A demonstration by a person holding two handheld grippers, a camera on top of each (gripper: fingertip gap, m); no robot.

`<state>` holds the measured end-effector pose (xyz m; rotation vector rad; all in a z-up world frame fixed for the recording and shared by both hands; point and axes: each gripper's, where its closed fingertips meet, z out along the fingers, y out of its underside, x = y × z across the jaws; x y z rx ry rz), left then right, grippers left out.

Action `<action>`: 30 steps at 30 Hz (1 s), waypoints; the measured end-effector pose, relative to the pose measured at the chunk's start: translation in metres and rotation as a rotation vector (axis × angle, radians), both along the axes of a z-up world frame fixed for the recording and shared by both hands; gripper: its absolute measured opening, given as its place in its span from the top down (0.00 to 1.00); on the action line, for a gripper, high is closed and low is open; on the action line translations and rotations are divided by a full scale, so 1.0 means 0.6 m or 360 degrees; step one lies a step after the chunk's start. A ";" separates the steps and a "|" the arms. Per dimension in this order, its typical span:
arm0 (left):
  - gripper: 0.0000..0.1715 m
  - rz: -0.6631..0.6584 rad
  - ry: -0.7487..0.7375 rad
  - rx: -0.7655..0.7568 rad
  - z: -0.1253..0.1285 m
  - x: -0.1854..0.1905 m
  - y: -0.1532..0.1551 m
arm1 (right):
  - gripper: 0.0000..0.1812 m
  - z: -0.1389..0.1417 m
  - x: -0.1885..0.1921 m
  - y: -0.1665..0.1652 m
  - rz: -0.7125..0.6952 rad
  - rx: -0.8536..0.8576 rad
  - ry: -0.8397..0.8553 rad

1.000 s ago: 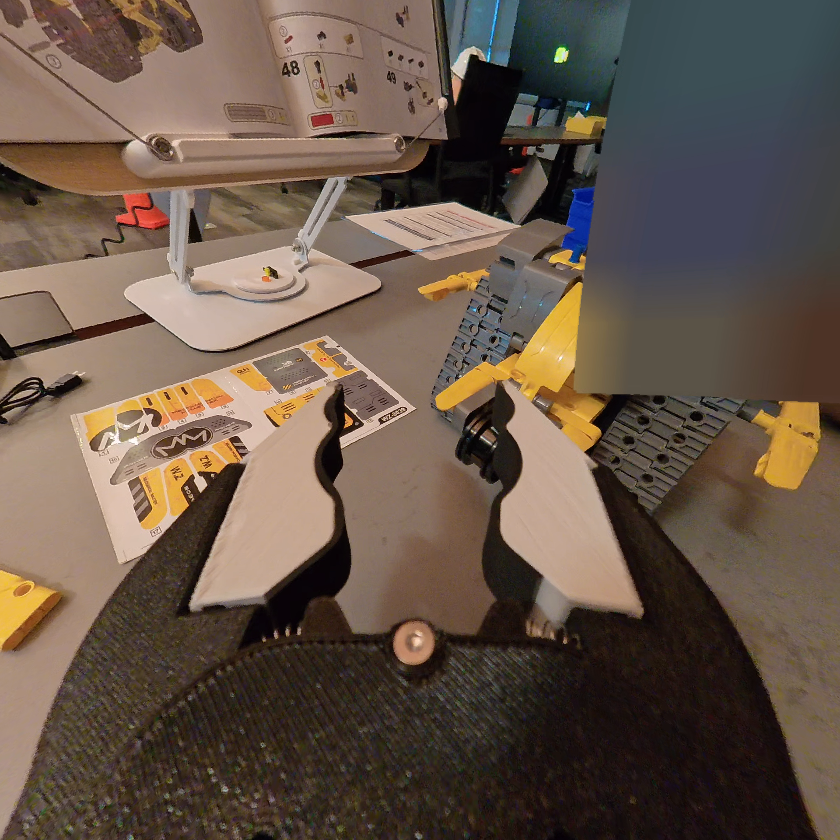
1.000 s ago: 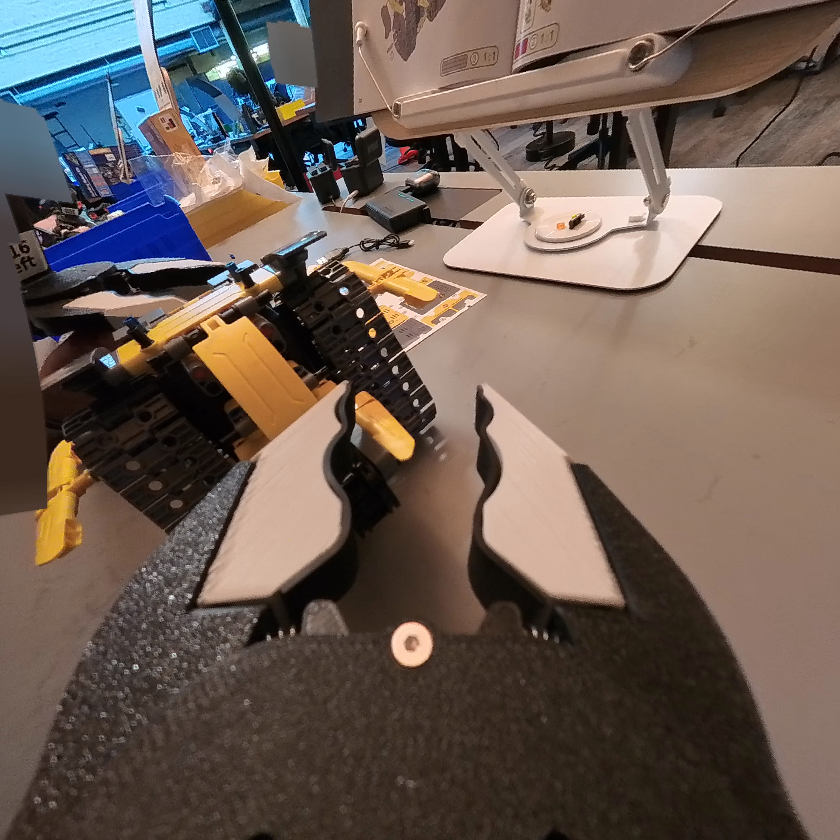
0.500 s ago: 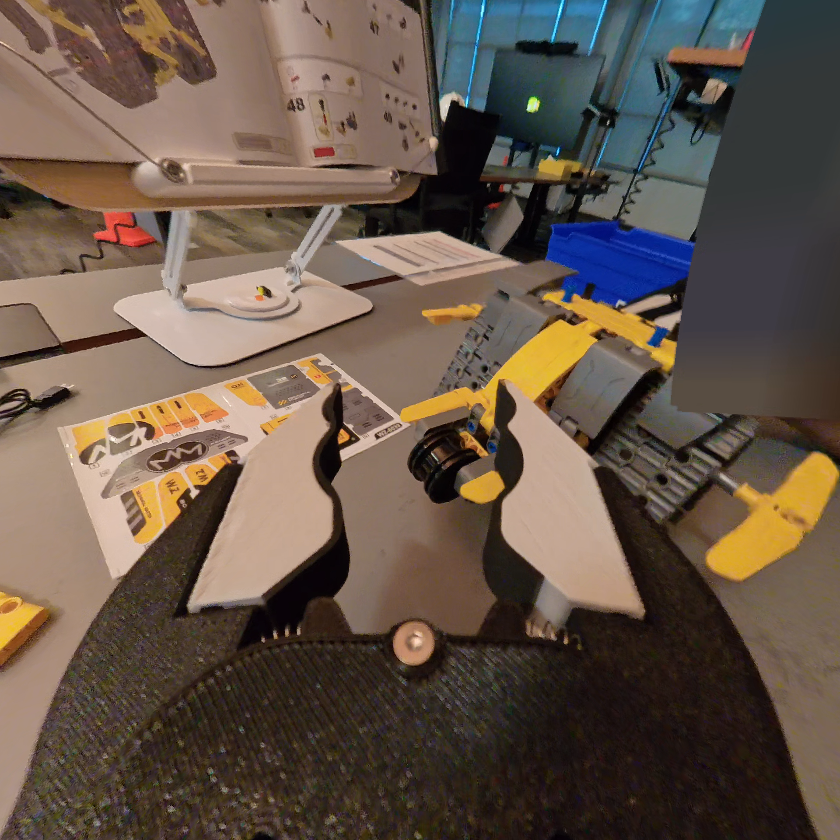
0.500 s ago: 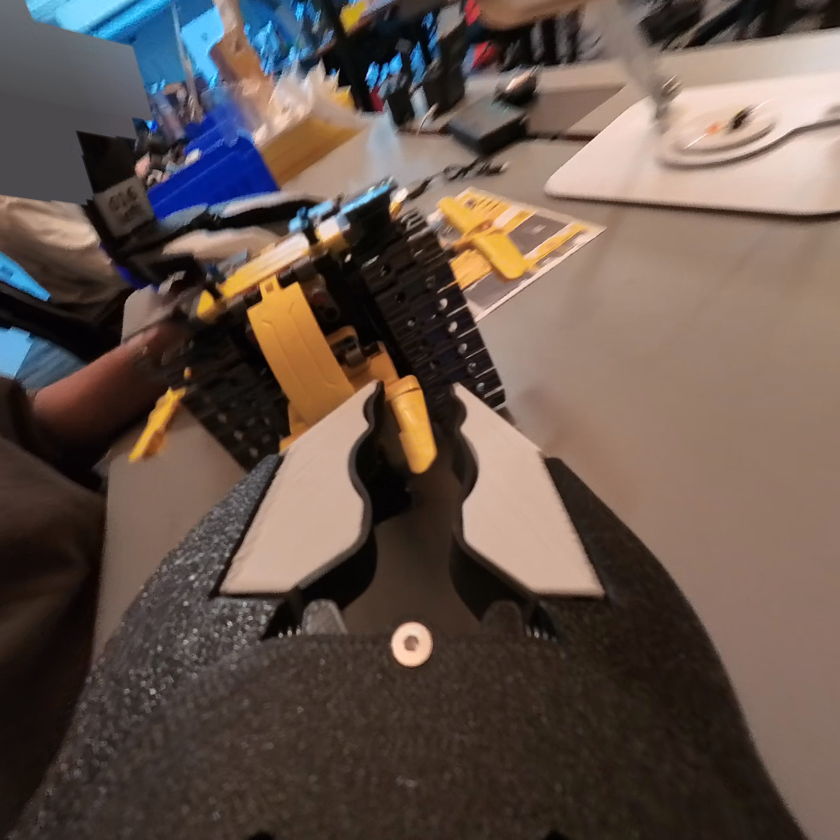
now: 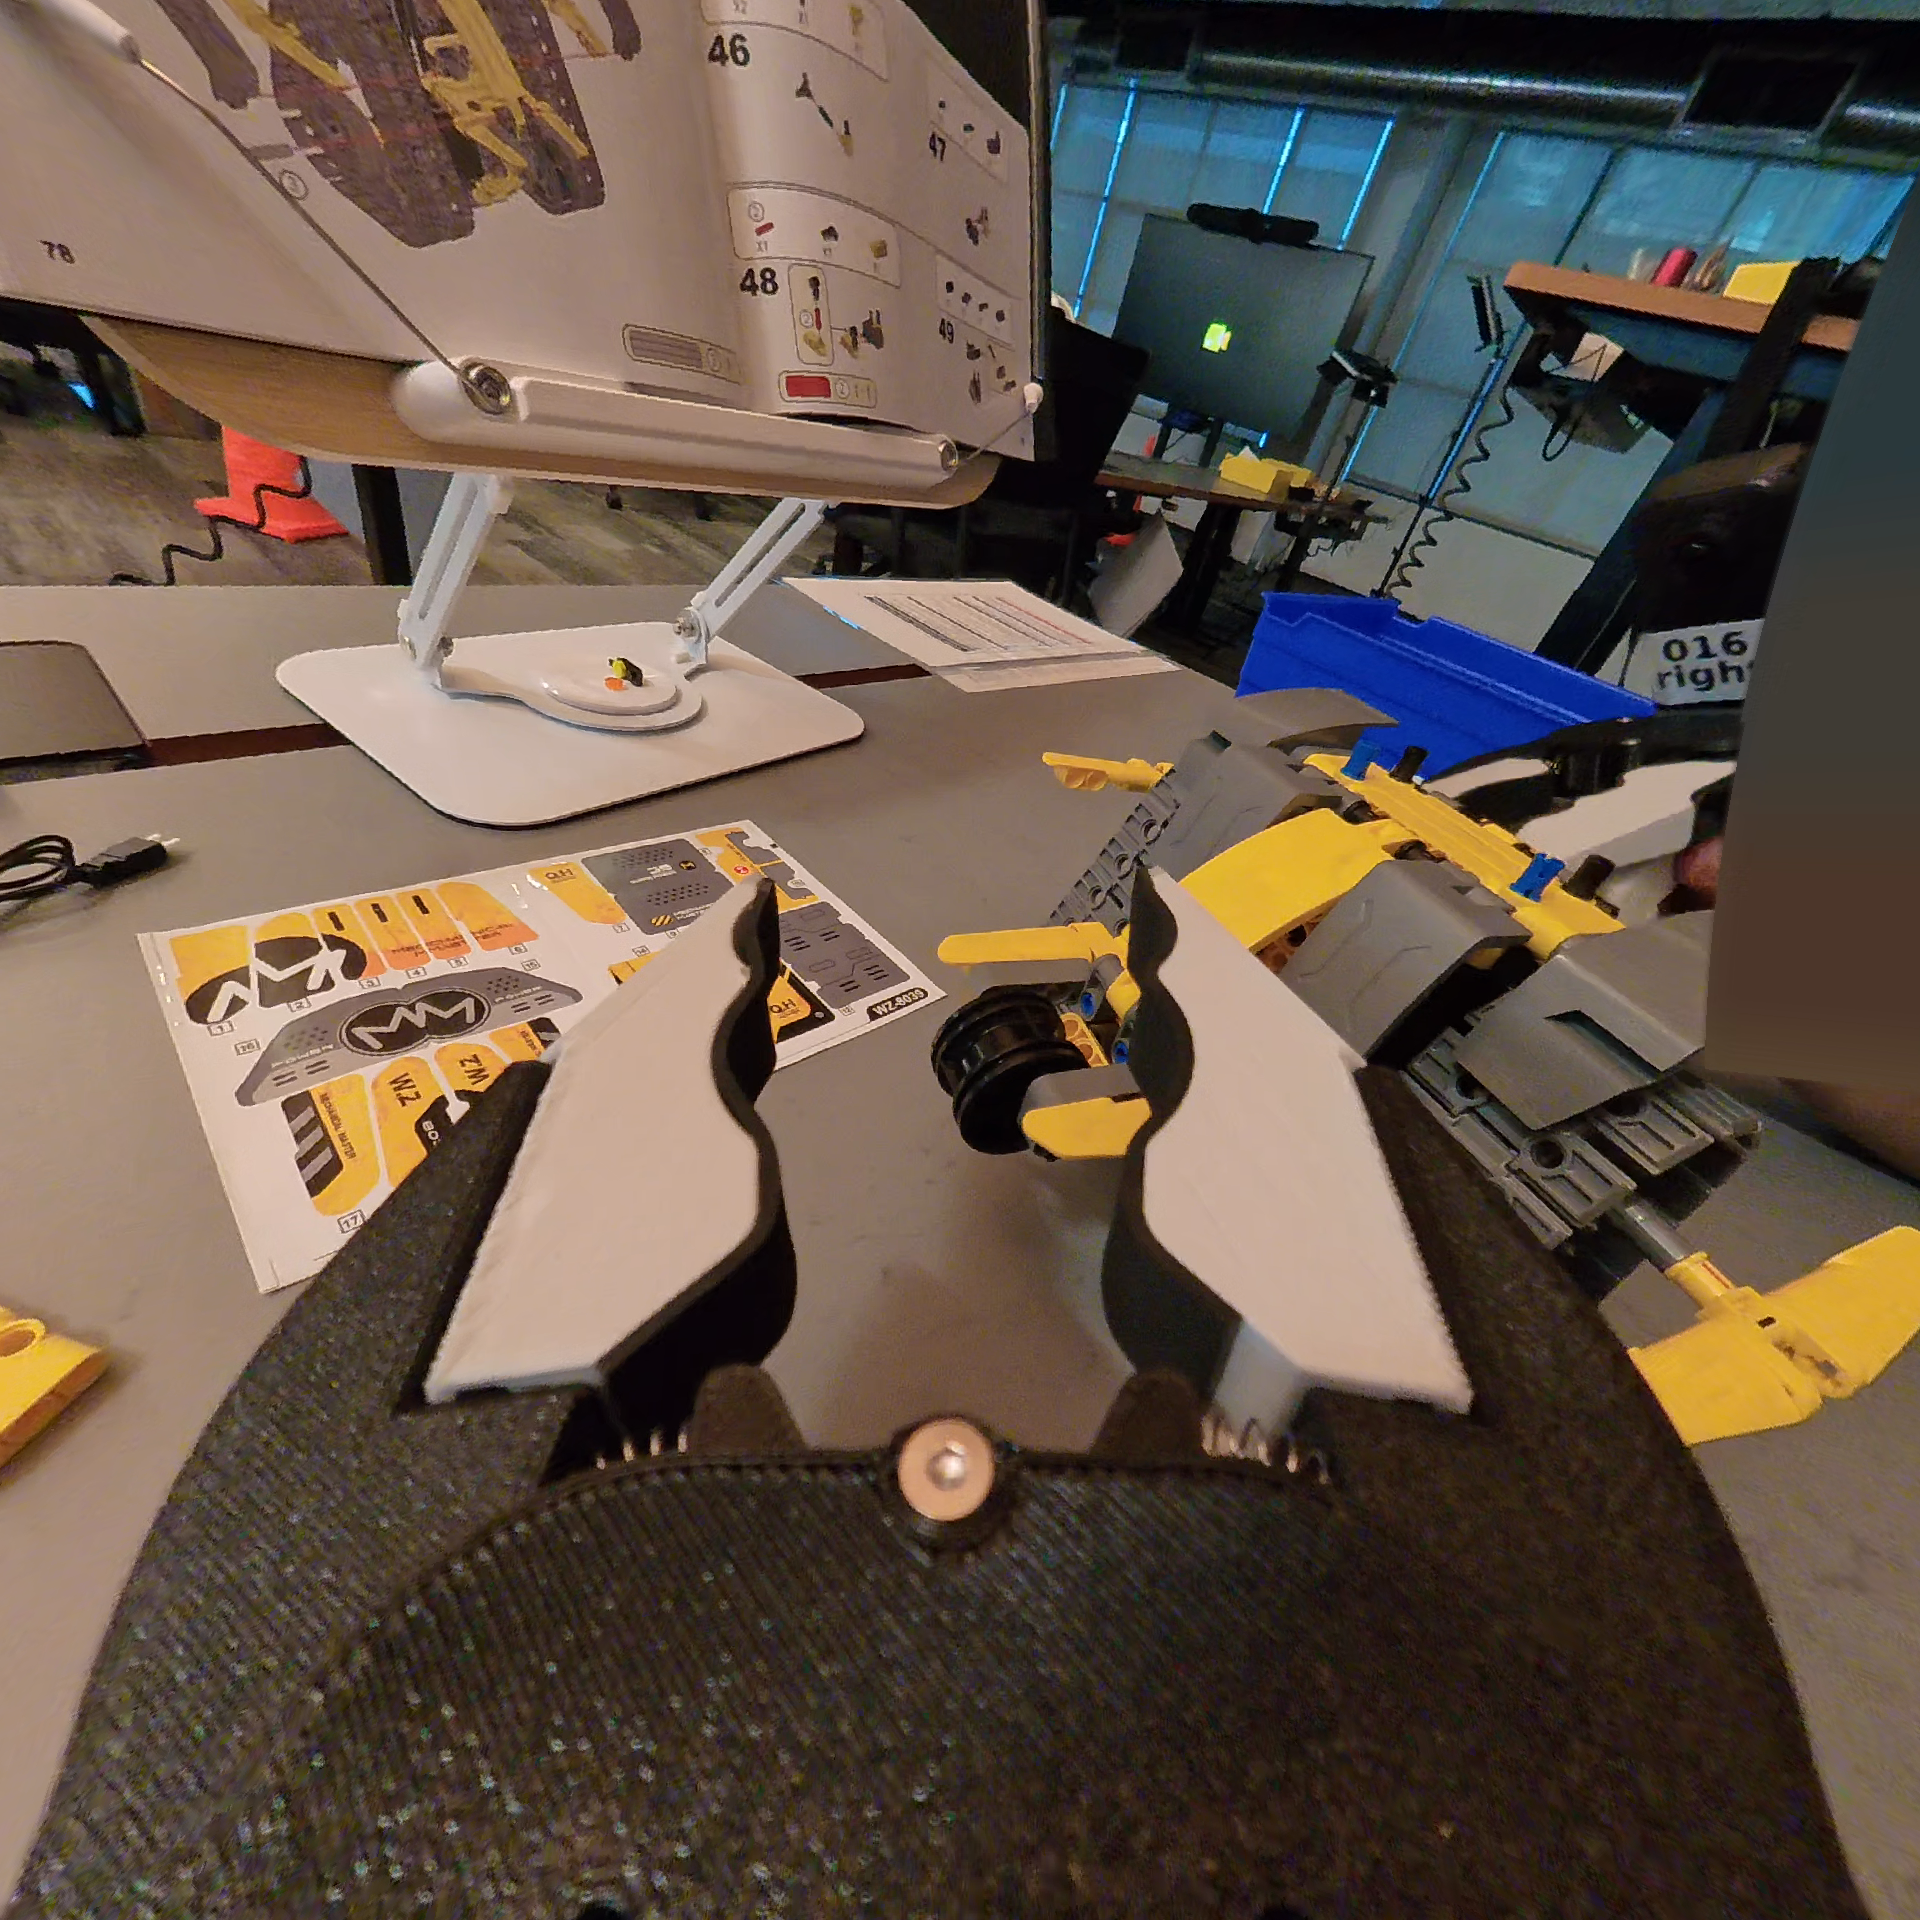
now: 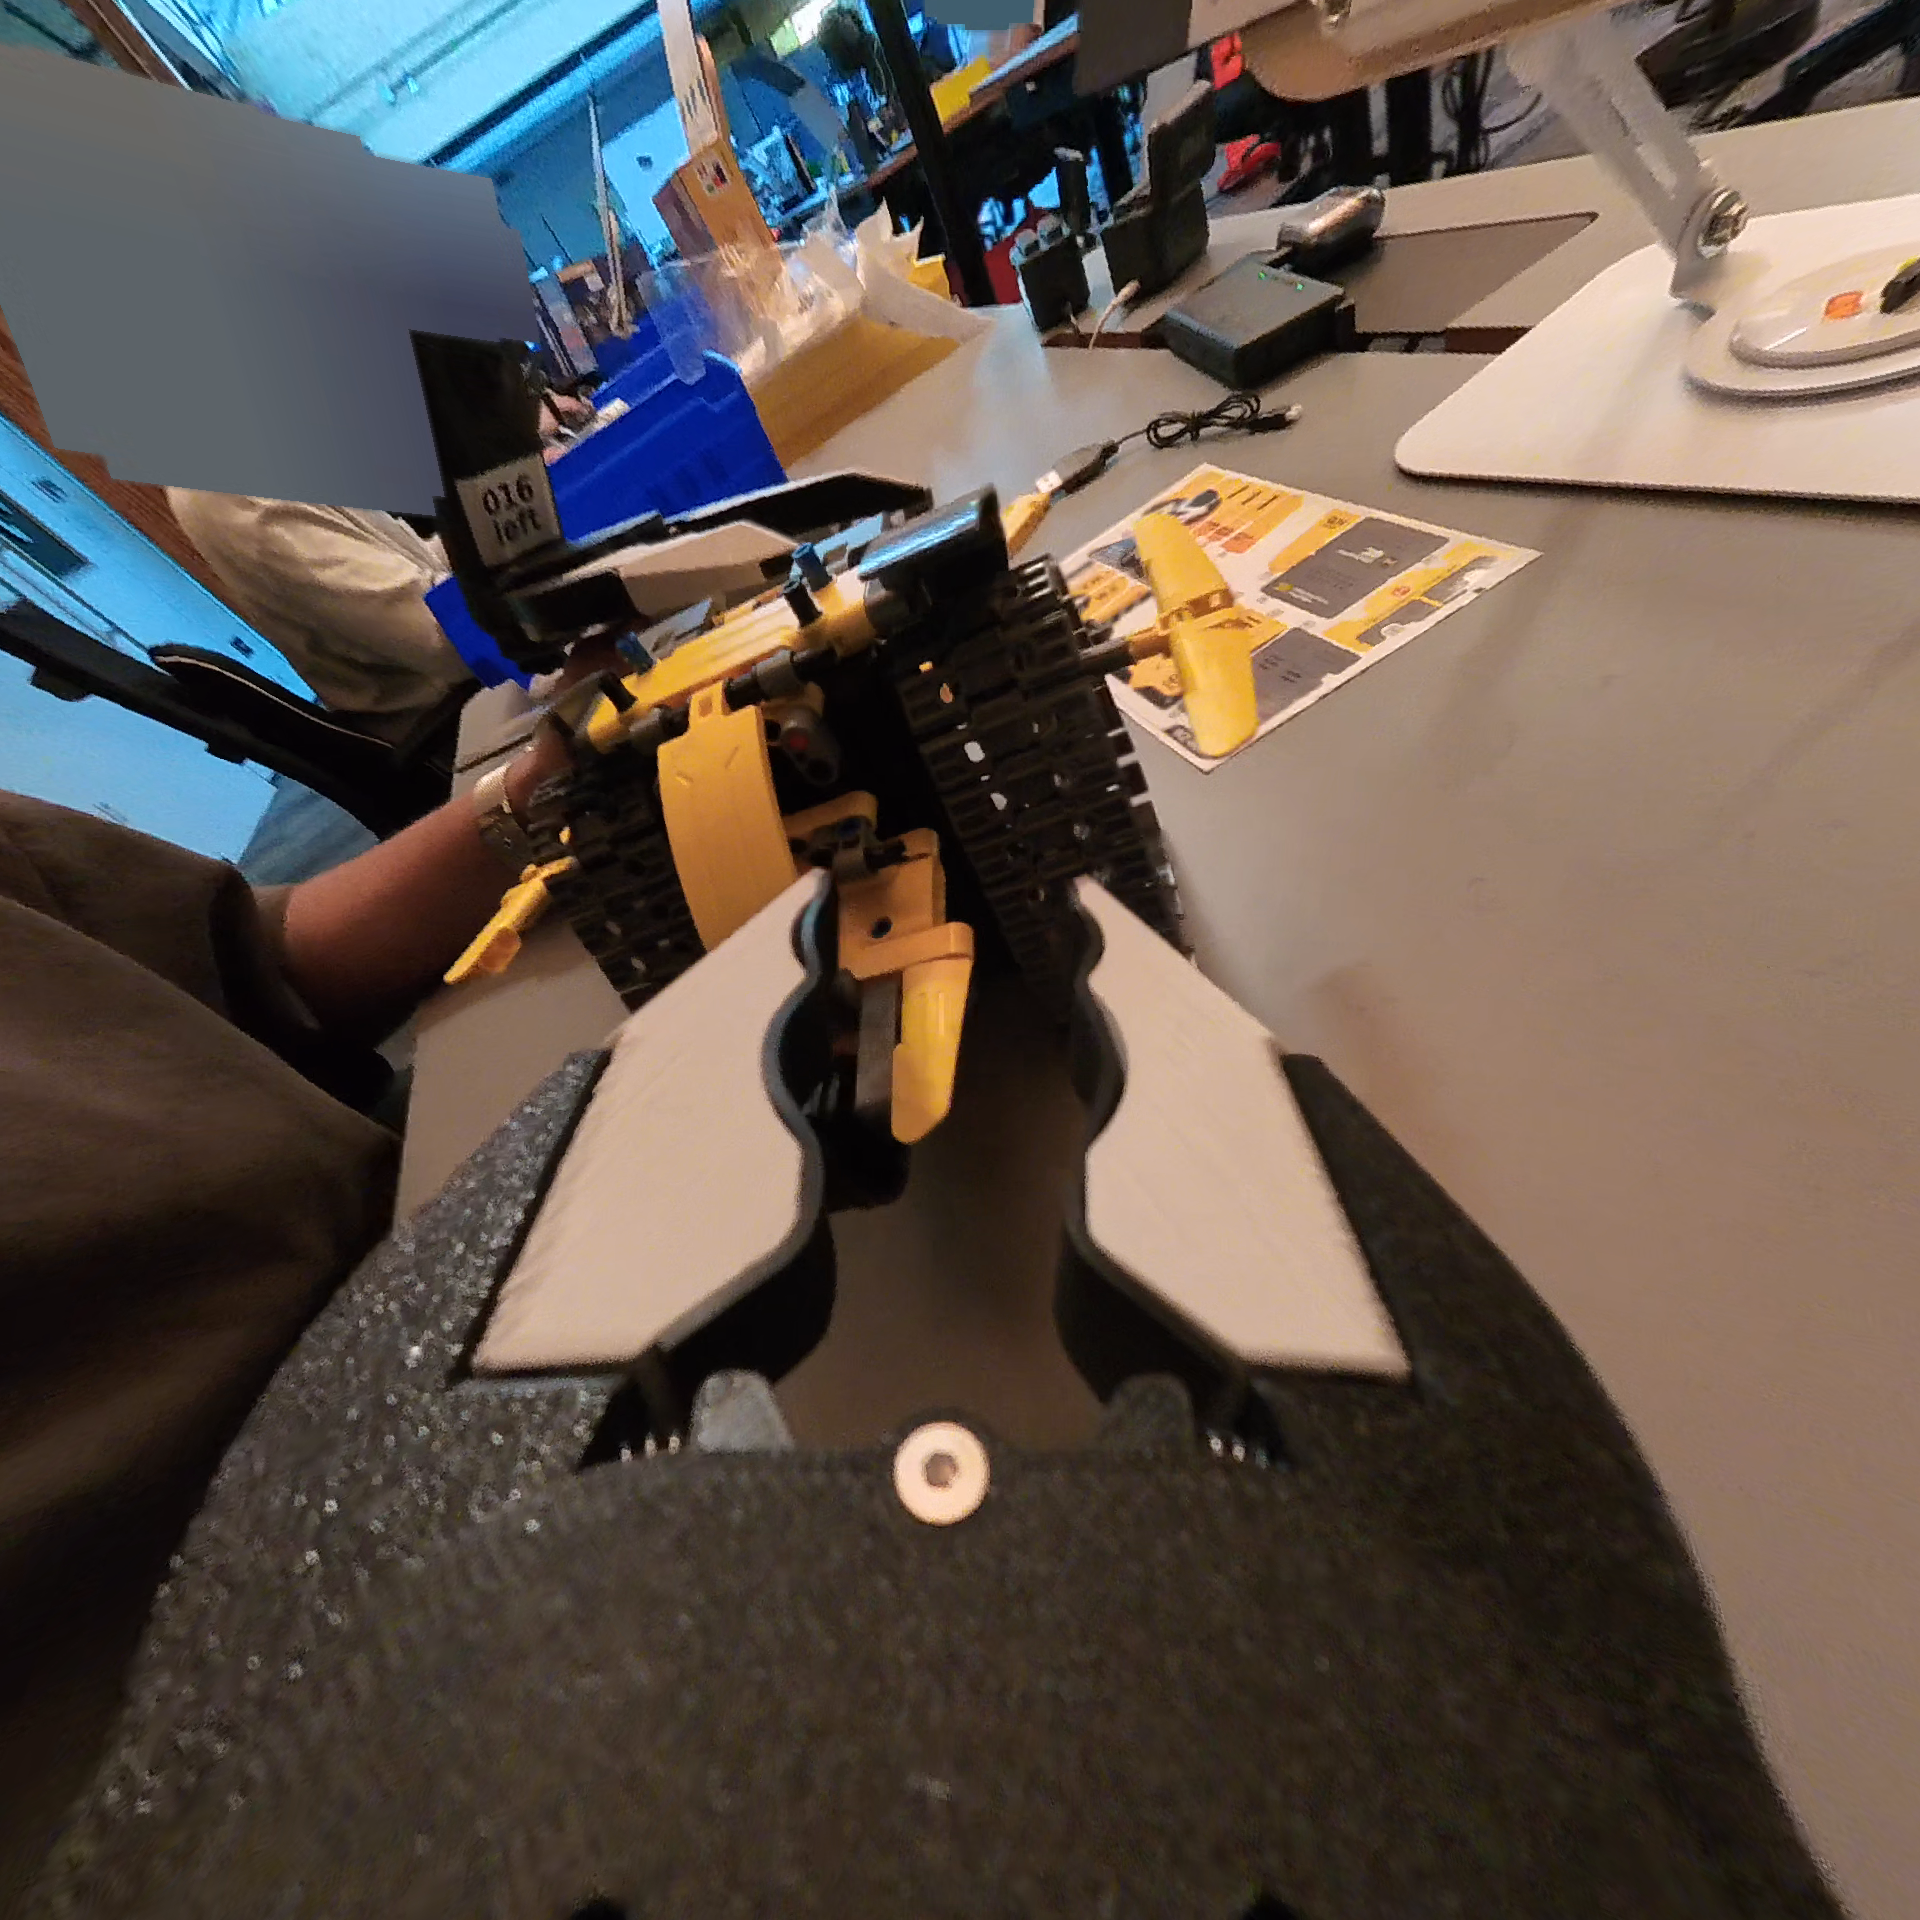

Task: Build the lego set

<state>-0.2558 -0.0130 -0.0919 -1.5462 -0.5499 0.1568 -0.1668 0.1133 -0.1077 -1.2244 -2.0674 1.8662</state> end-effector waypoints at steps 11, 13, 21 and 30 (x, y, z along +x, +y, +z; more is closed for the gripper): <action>0.62 0.0001 0.0062 -0.0056 -0.002 0.007 0.006 | 0.77 0.011 0.003 -0.004 -0.0012 0.0019 0.0084; 0.62 0.0002 0.0066 -0.0056 -0.002 0.007 0.006 | 0.77 0.011 0.003 -0.004 -0.0015 0.0023 0.0096; 0.62 -0.0002 0.0071 -0.0066 -0.003 0.008 0.007 | 0.77 0.005 -0.011 0.011 -0.0077 0.0042 0.0149; 0.62 -0.0003 0.0161 -0.0155 -0.007 0.018 0.016 | 0.77 -0.008 -0.021 0.023 -0.0113 0.0125 0.0207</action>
